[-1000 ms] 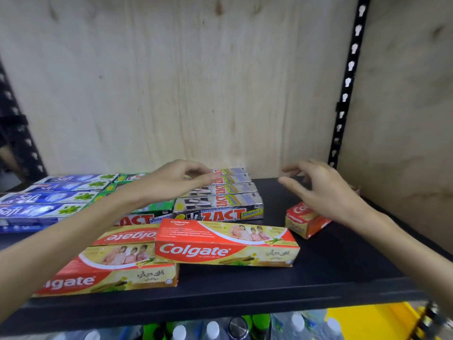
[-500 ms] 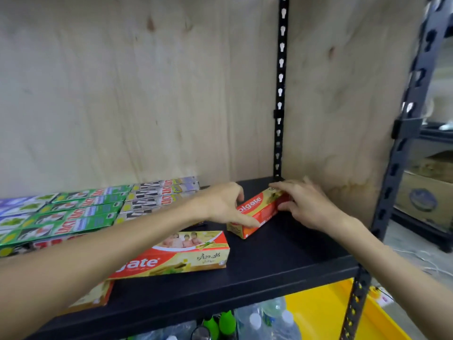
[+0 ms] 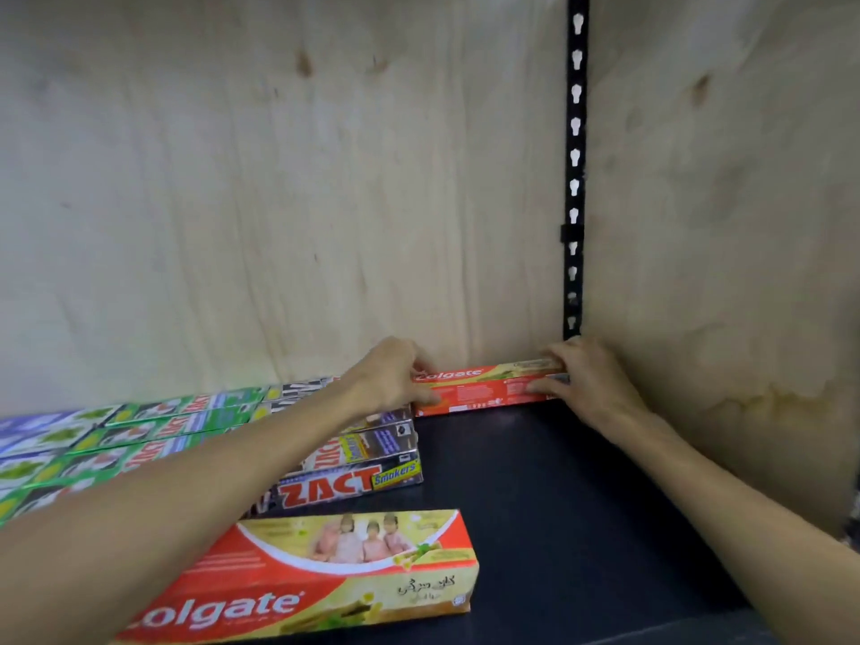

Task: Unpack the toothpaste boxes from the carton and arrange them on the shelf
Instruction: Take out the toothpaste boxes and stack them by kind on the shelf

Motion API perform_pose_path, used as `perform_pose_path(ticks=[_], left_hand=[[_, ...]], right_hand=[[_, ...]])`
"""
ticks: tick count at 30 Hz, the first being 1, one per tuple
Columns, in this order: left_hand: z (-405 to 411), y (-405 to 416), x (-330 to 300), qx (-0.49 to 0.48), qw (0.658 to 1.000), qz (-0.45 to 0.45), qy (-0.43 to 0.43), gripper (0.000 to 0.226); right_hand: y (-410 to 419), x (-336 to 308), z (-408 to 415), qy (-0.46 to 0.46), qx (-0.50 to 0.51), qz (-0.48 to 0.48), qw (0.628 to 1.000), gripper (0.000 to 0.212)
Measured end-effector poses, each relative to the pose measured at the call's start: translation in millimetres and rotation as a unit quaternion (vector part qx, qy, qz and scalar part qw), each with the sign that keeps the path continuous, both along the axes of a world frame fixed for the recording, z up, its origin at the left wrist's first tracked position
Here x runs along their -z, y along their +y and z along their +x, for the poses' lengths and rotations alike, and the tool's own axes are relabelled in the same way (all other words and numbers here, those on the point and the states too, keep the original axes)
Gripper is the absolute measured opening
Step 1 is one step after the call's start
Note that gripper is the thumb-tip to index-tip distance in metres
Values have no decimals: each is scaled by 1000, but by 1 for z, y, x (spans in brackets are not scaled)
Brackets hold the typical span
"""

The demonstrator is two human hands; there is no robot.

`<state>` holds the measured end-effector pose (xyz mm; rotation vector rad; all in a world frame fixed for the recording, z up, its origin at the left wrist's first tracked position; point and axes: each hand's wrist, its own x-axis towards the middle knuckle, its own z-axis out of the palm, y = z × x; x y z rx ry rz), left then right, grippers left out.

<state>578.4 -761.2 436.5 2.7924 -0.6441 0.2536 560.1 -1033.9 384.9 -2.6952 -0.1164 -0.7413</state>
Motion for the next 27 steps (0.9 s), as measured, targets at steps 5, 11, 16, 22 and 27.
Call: perform_pose_path(ticks=[5,11,16,22,27], left_hand=[[26,5,5,-38,998,14,-49,32],[38,5,10,-80,996,-12,-45,39],[38,5,12,-94,994,-24,-44,40],[25,8,5,-88,995,-2,-44,41],[-2,12,-4,-87,996,6,-9,61]], right_hand=[[6,8,30,-15,-22,35,999,54],[2,9,41,-13,-62,123,990,79],[4,12,42,-7,-52,140,989,81],[18,12,19,-44,30,46,998,97],[27,15,-18,-44,5,52,998,92]])
